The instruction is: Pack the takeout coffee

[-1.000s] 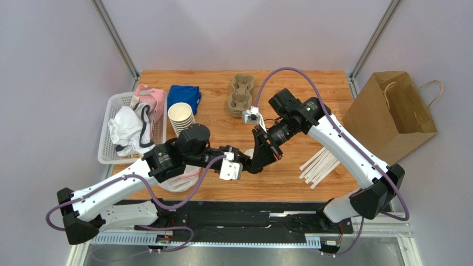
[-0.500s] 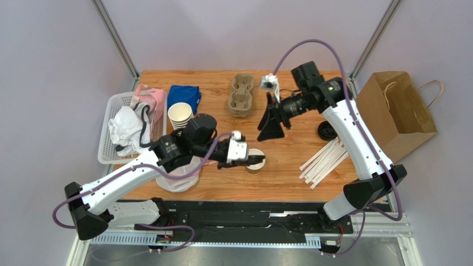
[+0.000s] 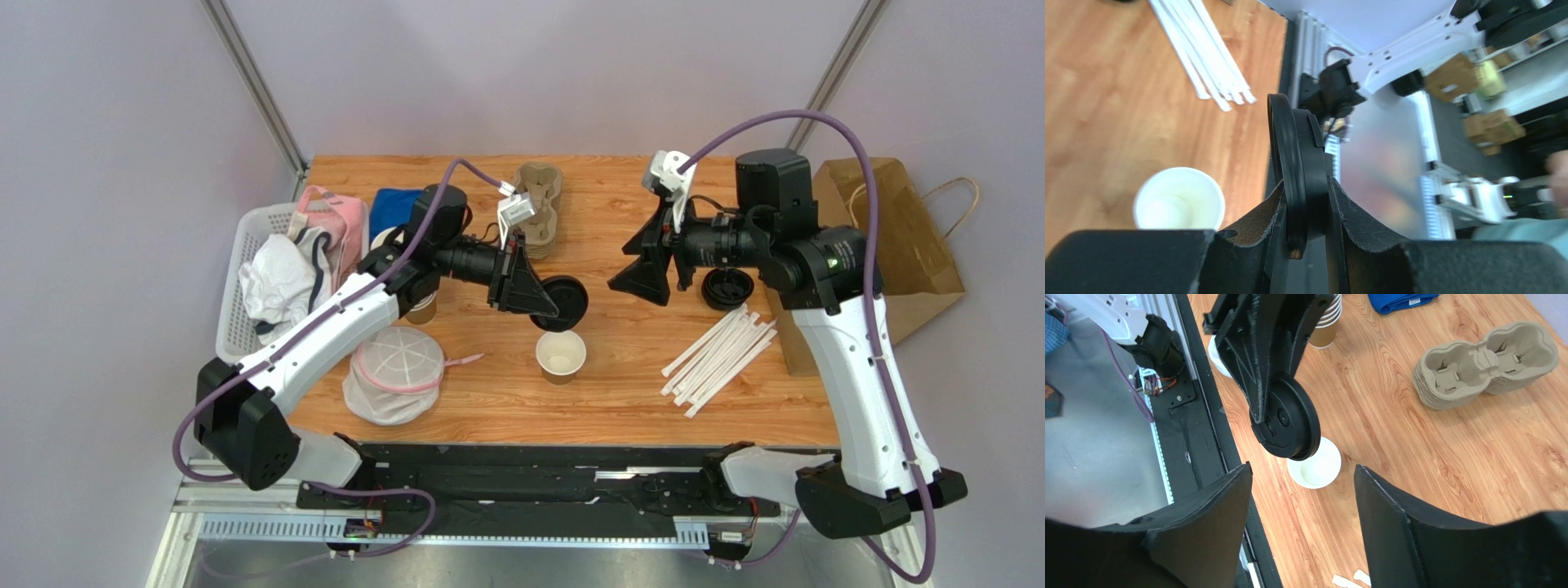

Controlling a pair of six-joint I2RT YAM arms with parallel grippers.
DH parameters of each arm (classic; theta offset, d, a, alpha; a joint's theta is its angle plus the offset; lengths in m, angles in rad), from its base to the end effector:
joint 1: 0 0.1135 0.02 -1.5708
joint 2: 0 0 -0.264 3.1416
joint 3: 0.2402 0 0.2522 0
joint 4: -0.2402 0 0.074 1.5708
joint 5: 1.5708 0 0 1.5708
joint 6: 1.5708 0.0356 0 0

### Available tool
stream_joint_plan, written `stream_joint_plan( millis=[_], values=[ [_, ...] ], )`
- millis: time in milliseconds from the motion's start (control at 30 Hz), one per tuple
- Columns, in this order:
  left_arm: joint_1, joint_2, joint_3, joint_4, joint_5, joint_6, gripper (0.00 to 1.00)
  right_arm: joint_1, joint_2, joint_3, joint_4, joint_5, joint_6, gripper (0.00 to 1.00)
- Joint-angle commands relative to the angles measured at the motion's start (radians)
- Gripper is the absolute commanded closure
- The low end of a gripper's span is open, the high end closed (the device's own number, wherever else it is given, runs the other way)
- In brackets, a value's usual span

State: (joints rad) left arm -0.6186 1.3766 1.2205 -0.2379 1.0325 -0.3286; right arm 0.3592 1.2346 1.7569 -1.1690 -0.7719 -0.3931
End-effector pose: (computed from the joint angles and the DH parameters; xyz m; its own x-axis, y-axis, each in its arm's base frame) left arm 0.2312 -0.2021 0.3583 -0.6004 0.2243 -0.7676 0.7918 0.0320 -0.6100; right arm 0.1735 0.0917 0.4770 -0.2250 -0.3777 -0.8982 -0.9301 0.3578 0.0825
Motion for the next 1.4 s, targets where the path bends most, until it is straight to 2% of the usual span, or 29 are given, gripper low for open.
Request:
stream_joint_plan(
  millis=[0,67,267,667,1200,1367],
  values=[
    [0.01,0.039,0.024,0.116,0.164,-0.222,1.0,0.046,-0.004,-0.048,0.052,0.071,-0.013,0.38],
    [0.011,0.055,0.022,0.158,0.21,-0.268,1.0,0.075,0.002,-0.048,0.051,0.086,-0.026,0.39],
    [0.011,0.107,0.063,0.117,0.277,-0.279,1.0,0.161,0.04,-0.02,0.038,0.152,-0.062,0.43],
    [0.014,0.137,0.045,0.218,0.287,-0.371,1.0,0.244,0.054,-0.039,0.029,0.209,-0.085,0.55],
    [0.013,0.148,0.03,0.232,0.301,-0.385,1.0,0.351,0.059,-0.117,0.088,0.384,-0.084,0.64],
    [0.013,0.151,0.022,0.262,0.307,-0.394,1.0,0.354,0.059,-0.117,0.1,0.388,-0.075,0.66]
  ],
)
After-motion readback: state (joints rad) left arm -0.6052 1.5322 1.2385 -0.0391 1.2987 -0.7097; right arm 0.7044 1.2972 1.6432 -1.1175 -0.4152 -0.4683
